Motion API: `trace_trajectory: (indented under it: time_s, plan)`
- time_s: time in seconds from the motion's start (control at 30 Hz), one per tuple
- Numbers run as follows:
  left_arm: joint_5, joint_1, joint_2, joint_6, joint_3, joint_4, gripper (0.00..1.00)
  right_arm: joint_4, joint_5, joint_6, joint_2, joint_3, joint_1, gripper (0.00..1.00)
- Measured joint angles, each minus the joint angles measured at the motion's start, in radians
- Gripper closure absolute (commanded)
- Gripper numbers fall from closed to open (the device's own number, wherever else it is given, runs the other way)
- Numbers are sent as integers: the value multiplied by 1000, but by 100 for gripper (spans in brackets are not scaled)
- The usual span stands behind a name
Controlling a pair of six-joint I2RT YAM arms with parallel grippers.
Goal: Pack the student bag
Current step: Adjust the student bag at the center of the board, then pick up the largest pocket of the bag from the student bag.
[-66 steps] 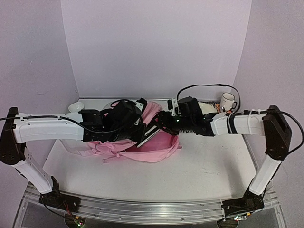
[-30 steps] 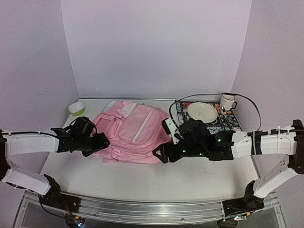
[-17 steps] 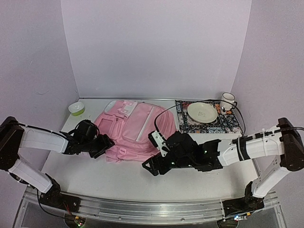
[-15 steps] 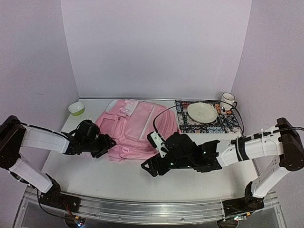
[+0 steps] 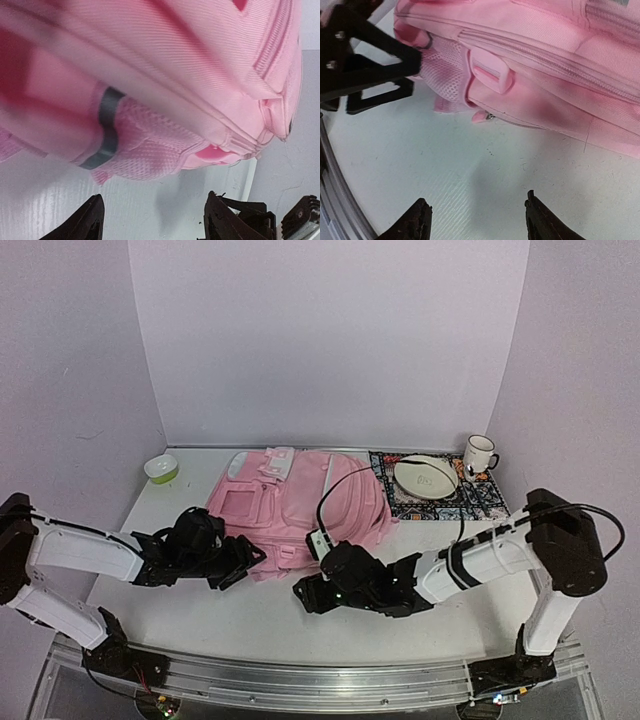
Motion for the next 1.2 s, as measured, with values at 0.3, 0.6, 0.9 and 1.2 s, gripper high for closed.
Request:
trace_trajectory:
  time_s: [0.3, 0.6, 0.9, 1.2]
  plan:
    - [-80, -2, 28, -70, -25, -8, 32, 157, 34, 76, 209, 62, -1, 38]
    - [-108, -2, 142, -57, 45, -5, 36, 315, 81, 89, 339, 135, -5, 40]
    - [-108, -2, 156, -41, 66, 2, 36, 427, 241, 84, 439, 194, -6, 49]
    - [-95, -2, 172, -42, 66, 21, 36, 484, 298, 46, 500, 238, -5, 89]
